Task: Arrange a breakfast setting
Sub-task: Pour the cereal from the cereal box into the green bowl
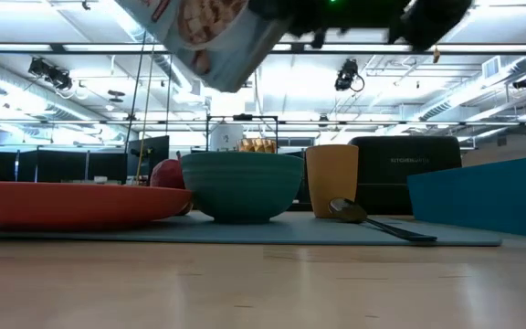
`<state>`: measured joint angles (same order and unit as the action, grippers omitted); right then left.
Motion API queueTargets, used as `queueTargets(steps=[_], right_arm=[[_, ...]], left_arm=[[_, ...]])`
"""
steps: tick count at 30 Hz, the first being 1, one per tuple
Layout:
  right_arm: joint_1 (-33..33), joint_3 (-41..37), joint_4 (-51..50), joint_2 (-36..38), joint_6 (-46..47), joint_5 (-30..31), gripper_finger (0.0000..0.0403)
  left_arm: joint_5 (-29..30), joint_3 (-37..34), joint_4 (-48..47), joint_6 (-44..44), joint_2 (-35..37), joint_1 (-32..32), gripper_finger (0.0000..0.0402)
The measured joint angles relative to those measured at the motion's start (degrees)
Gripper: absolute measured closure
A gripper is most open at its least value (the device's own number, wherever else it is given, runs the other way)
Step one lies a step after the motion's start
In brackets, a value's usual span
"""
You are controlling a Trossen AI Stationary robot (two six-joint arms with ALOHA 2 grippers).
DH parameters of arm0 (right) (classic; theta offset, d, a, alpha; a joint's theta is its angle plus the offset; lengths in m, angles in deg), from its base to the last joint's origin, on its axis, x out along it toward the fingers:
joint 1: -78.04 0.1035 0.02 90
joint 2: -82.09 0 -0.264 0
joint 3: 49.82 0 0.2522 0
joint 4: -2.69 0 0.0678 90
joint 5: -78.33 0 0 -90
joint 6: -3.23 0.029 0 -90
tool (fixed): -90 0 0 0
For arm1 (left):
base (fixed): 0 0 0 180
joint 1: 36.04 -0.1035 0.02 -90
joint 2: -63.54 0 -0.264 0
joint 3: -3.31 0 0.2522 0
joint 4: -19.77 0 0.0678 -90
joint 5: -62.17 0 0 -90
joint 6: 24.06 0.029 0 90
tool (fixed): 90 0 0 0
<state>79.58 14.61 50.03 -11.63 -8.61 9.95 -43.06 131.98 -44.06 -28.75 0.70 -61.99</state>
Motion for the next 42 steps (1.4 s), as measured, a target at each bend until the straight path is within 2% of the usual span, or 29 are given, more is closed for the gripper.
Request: queueTargets(steps=[3,7,11,19,22,25,30,36,42], right_arm=[[2.63,-2.19,-11.74,8.55,2.26,-0.25,0.0263],[6.44,-2.53,-32.59,19.60,6.24,-0.38,0.0263],[10.66,-2.53,-49.13,30.02,11.32,-0.69,0.0263],[18.40,-2.53,-75.61,43.88,22.32,-0.12,0.0264],[20.06,-2.53,-83.07,47.83,25.19,2.85,0.0264],[20.54,-2.53,-89.67,50.87,26.96,5.39,0.0264],[20.52,-1.96,-97.24,53.49,27.29,5.27,0.0264],[20.24,1.32,-105.35,52.08,27.61,5.26,0.0264],[18.52,4.47,-109.38,49.04,25.78,2.42,0.0264]], left_arm=[[0.60,0.07,-1.20,3.52,1.73,0.00,0.0195],[0.65,0.06,-4.32,3.89,1.99,0.06,0.0198],[0.67,0.02,-9.91,3.98,0.97,0.22,0.0205],[0.67,-0.02,-13.83,3.85,-2.92,3.35,0.0218],[0.65,-0.02,-13.73,4.07,-4.91,6.12,0.0218],[0.74,-0.04,-13.54,4.97,-7.09,8.55,0.0219],[4.92,-0.04,-13.61,5.95,-11.28,12.78,0.0219],[12.01,-0.04,-17.47,7.27,-16.06,16.66,0.0219],[14.66,-0.04,-25.80,4.84,-20.36,19.35,0.0219]])
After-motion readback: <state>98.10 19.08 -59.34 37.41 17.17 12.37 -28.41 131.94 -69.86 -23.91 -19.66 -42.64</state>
